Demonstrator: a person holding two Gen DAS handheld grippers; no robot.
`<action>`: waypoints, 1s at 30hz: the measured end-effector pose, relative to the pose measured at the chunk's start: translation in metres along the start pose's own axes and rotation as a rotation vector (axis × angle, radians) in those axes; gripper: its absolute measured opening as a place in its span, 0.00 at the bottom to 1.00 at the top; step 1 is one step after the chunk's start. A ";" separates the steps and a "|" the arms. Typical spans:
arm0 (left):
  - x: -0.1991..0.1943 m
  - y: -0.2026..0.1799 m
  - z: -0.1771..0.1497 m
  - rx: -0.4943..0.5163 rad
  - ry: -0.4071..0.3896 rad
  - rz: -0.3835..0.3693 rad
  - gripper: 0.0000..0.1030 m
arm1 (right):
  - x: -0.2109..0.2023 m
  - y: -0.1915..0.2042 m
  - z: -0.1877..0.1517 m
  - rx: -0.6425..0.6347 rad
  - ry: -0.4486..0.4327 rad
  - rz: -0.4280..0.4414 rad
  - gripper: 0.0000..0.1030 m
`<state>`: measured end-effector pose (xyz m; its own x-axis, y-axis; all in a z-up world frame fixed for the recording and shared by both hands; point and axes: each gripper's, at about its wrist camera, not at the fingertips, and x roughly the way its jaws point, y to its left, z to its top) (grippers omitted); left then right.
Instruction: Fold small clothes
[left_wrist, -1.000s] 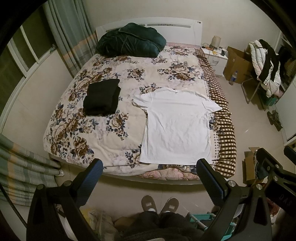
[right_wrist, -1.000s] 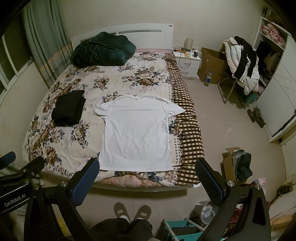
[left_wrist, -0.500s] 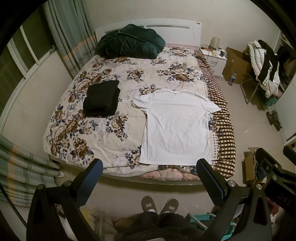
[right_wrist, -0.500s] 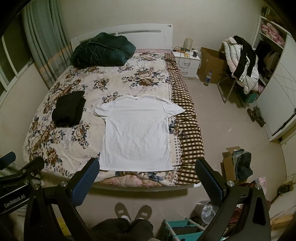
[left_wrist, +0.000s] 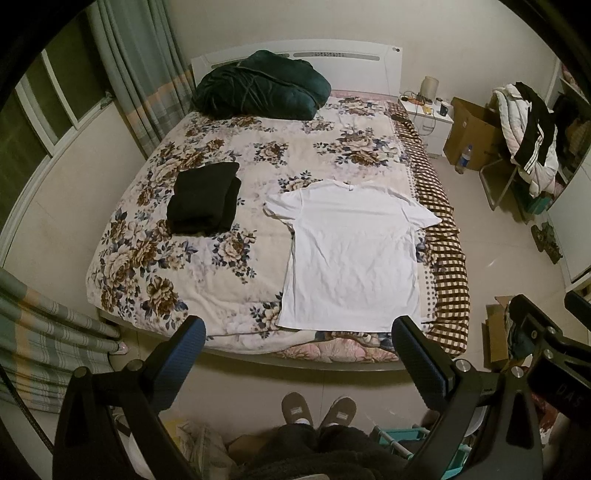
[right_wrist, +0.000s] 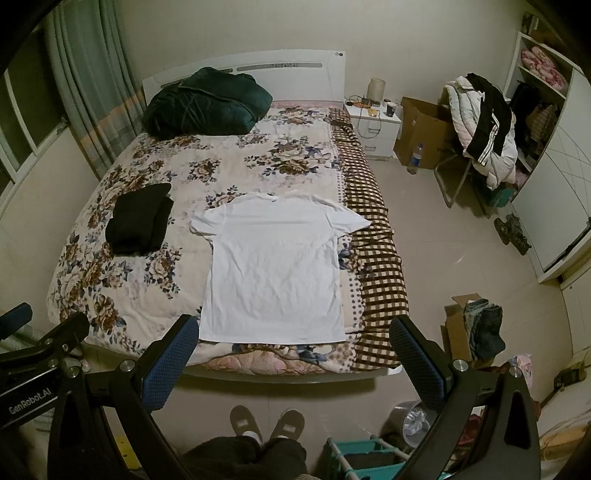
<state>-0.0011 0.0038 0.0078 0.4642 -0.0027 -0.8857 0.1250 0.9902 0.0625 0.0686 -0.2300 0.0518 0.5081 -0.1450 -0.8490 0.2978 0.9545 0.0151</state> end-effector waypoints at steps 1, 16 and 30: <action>0.000 0.000 0.000 0.000 -0.001 0.001 1.00 | 0.001 0.000 -0.001 0.000 0.000 -0.001 1.00; -0.003 -0.001 0.006 -0.002 -0.004 0.002 1.00 | 0.000 0.002 -0.002 0.002 -0.003 0.000 1.00; -0.003 0.002 0.013 -0.014 0.003 0.006 1.00 | 0.002 0.013 0.006 -0.007 0.013 0.018 1.00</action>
<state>0.0090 0.0037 0.0167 0.4621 0.0035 -0.8868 0.1100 0.9920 0.0612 0.0786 -0.2192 0.0536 0.5023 -0.1245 -0.8557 0.2831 0.9587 0.0267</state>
